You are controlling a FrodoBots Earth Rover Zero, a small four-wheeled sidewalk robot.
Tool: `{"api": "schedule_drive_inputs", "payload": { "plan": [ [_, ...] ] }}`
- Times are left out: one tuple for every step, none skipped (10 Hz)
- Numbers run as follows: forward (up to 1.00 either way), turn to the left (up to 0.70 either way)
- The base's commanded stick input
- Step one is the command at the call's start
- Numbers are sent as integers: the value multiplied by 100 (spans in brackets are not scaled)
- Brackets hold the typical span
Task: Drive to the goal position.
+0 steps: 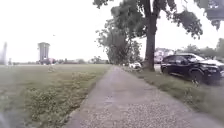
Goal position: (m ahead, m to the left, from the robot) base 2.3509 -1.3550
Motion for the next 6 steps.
{"api": "schedule_drive_inputs", "payload": {
  "plan": [
    [70, 0],
    [70, 0],
    [70, 0],
    [70, 0],
    [70, 0],
    [70, 0]
  ]
}}
